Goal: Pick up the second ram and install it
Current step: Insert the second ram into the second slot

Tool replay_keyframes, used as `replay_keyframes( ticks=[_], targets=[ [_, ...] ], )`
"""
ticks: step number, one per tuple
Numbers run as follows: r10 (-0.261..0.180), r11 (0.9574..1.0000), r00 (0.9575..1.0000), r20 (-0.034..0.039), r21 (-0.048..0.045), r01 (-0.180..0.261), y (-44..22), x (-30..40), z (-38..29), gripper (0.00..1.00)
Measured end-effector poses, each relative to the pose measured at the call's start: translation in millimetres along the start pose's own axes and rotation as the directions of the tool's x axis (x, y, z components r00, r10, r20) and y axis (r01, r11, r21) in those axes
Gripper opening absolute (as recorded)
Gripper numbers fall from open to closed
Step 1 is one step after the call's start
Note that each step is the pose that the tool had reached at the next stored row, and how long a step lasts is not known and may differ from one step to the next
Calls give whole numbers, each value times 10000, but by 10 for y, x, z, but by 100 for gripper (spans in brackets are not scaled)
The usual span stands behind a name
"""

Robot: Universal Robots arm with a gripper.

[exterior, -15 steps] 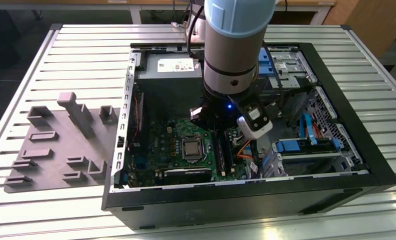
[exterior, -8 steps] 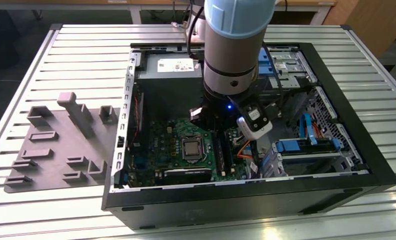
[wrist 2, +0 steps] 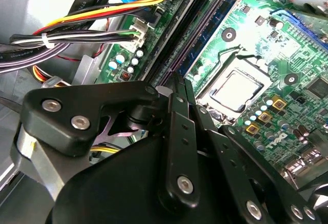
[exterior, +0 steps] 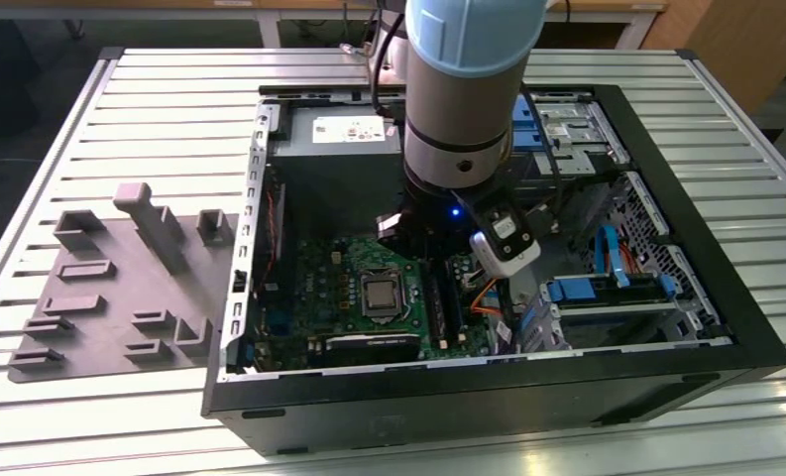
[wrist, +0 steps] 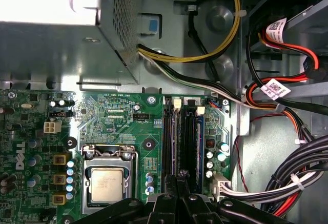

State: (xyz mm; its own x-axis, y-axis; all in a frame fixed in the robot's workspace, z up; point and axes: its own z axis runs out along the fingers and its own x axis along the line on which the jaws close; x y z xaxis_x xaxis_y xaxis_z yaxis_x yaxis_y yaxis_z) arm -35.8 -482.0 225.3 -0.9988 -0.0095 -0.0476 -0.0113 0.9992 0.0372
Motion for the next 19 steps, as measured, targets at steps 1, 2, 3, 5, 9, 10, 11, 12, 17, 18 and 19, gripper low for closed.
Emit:
replay_keyframes(
  ticks=[1, 2, 3, 5, 9, 10, 11, 12, 17, 18, 19],
  targets=[
    [17, 10000, 10000, 1, 1, -17, 0, 0, 0, 12],
    [37, 10000, 10000, 1, 1, -37, 0, -1, 0, 12],
    [56, 10000, 10000, 2, 2, -56, 0, -1, 0, 12],
    [99, 10000, 10000, 4, 4, -99, 0, -2, 0, 12],
    [245, 9997, 9997, 9, 11, -245, 0, -11, 1, 12],
    [285, 9996, 9996, 12, 11, -285, 0, -14, 2, 12],
    [321, 9995, 9995, 13, 13, -321, 0, -16, 2, 12],
    [346, 9994, 9994, 14, 14, -346, 0, -17, 2, 12],
    [374, 9993, 9993, 15, 16, -374, 0, -18, 10, 12],
    [375, 9993, 9993, 15, 15, -375, 0, -18, 16, 12],
    [376, 9993, 9993, 15, 17, -376, -1, -17, 23, 12]
  ],
)
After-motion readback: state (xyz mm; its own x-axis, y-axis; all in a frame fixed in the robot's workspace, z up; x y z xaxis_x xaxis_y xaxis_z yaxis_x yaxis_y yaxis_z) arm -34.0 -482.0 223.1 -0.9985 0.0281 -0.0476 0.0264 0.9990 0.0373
